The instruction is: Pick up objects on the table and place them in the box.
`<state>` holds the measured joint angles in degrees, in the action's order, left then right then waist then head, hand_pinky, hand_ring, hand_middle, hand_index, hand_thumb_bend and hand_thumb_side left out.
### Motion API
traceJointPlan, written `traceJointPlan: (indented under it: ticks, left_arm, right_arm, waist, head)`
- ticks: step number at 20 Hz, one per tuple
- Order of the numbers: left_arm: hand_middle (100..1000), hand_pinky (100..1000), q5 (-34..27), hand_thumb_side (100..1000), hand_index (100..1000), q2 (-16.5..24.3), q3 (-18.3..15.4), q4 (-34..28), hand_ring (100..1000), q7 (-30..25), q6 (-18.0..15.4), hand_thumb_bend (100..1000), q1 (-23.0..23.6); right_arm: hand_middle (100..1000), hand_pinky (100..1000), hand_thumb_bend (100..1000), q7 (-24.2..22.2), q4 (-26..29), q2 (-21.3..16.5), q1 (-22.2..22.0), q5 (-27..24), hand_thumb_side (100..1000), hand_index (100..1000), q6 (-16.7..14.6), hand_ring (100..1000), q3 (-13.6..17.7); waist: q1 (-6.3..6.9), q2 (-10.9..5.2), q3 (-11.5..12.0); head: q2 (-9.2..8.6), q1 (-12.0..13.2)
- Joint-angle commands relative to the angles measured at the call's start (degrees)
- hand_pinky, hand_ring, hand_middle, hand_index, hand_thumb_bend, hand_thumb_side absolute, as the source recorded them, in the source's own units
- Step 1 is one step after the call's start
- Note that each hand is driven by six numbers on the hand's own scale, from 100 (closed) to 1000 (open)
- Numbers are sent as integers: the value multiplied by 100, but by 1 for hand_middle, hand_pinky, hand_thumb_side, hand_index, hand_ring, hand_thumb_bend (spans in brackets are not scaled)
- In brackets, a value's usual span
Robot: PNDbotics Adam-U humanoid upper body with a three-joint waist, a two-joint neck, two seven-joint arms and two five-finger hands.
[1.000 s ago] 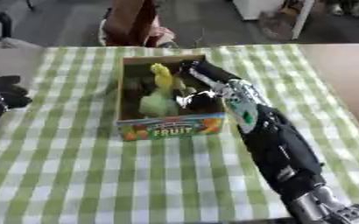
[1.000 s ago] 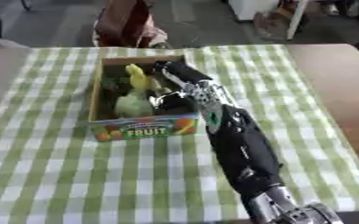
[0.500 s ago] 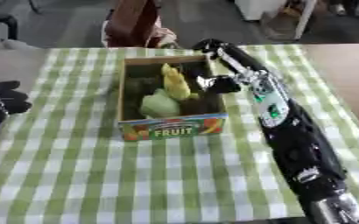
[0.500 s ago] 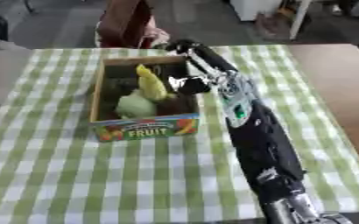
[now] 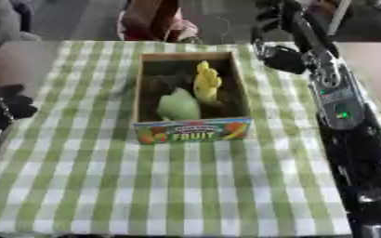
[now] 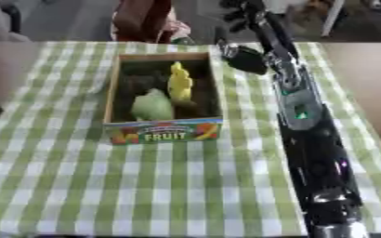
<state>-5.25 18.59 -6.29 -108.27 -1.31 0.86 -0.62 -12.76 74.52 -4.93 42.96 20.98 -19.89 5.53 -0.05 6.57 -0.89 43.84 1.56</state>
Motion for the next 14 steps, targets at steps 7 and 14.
traceJointPlan:
  ticks: [7, 14]
  left_arm:
    - [595, 741, -89, 932, 777, -177, -117, -57, 630, -150, -259, 100, -58]
    - [582, 736, -120, 935, 771, -328, -130, -73, 616, -231, -357, 100, -50]
  right_arm:
    - [722, 622, 100, -36, 877, -317, -256, -1221, 307, 815, 499, 675, 121]
    - [713, 618, 100, -79, 1123, -453, -463, -1510, 359, 814, 684, 663, 172]
  waist:
    - [61, 51, 92]
    - [111, 142, 98]
  head:
    - [28, 28]
    - [28, 37]
